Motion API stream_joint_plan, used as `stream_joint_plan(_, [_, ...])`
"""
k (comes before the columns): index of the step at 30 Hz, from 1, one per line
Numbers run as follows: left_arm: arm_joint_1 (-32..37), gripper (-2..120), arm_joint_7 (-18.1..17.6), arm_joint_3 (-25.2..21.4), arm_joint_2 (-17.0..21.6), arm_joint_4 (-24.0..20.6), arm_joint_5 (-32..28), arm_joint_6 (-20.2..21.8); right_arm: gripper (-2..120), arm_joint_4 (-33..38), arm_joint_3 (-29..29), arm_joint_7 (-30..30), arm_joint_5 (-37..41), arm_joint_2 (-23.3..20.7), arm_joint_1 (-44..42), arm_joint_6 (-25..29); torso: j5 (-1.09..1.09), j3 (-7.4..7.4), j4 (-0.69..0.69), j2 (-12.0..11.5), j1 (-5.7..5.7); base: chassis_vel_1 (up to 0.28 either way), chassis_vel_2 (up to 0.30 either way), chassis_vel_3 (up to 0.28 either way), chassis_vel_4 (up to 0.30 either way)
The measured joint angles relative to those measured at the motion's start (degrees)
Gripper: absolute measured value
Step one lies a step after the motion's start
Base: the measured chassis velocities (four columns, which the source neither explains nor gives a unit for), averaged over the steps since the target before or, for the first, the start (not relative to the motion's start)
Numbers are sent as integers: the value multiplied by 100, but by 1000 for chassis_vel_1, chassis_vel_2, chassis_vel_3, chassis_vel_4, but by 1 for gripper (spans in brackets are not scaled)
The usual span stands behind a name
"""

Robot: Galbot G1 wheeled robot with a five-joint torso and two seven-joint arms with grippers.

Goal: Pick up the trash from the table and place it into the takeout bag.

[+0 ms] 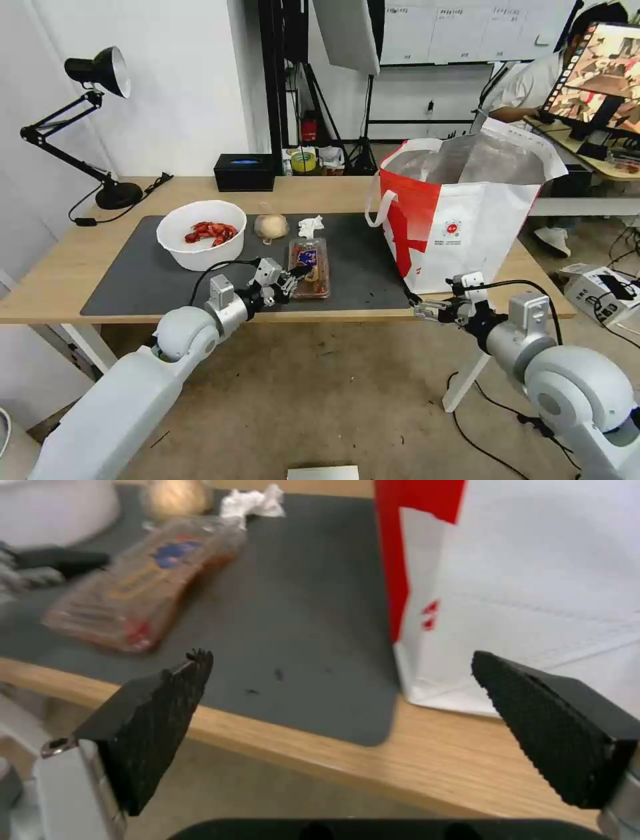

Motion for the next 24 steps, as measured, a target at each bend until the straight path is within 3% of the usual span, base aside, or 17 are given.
stream_joint_plan(8, [-354, 0, 92, 425, -170, 259, 42, -32, 100, -175, 111, 117, 1278, 25, 187, 284, 0, 0, -3, 0, 0, 0, 0, 0, 0])
stream_joint_plan(9, [-359, 0, 97, 424, -164, 313, 63, -35, 100, -388, -4, 201, 1806, 6, 500, 358, -1, 0, 0, 0, 0, 0, 0, 0, 0])
stream_joint_plan(18, [-303, 0, 116, 250, -32, 320, 52, -36, 100, -872, -612, 391, 2658, 52, 1297, 490, -1, 0, -1, -1, 0, 0, 0, 0, 0])
stream_joint_plan(24, [-198, 0, 175, 165, 49, 313, 64, -36, 100, -1478, -1210, 1066, 3811, 381, 2142, 515, -1, 0, -1, -1, 0, 0, 0, 0, 0])
